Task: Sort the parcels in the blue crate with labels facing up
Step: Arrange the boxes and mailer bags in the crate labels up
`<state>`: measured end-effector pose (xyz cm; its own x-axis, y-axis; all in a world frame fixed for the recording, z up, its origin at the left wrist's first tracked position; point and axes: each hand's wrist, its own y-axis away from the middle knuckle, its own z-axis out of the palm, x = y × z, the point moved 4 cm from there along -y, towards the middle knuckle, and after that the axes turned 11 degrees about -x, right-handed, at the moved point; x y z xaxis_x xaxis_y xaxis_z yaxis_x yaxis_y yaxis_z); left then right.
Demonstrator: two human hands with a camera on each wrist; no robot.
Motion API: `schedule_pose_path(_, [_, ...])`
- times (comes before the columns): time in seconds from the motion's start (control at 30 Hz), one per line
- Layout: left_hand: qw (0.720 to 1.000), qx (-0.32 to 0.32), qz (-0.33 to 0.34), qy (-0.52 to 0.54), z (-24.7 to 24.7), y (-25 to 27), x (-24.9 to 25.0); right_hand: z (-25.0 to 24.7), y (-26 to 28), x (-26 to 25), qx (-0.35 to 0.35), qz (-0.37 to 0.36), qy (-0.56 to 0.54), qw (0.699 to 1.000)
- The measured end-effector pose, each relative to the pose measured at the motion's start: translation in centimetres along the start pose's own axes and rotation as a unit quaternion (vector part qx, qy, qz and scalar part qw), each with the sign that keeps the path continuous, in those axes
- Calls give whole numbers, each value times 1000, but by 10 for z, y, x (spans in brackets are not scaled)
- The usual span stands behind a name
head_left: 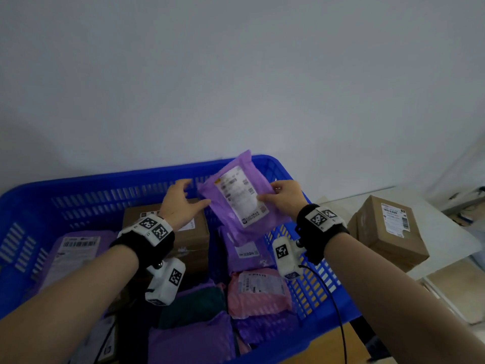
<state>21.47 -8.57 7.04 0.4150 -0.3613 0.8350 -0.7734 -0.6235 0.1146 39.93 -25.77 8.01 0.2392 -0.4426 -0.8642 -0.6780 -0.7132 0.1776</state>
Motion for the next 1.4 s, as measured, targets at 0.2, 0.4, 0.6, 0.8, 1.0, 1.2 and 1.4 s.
schedule_pose_path(0.2, [985, -116, -37, 121, 47, 3, 0, 3, 3, 24, 34, 54, -253, 965])
schedule_pose_path(0.4, [969, -147, -5, 200, 79, 8, -10, 14, 6, 48, 27, 79, -265, 961])
schedule_pose_path(0.6, [966, -136, -25, 217, 100, 15, -29, 24, 6, 70, 5, 104, -210, 972])
schedule_pose_path(0.8, [966, -141, -39, 211, 124, 17, -56, 31, -2, 78, -31, 107, -104, 988])
schedule_pose_path(1.0, [960, -137, -88, 229, 144, 15, -75, 49, -25, 95, -94, 140, -30, 985])
schedule_pose_path(1.2, [942, -130, -152, 271, 165, -3, -98, 71, -48, 113, -177, 119, 62, 975])
schedule_pose_path(1.4, [930, -119, -185, 294, 193, -20, -111, 88, -71, 135, -191, 109, 189, 957])
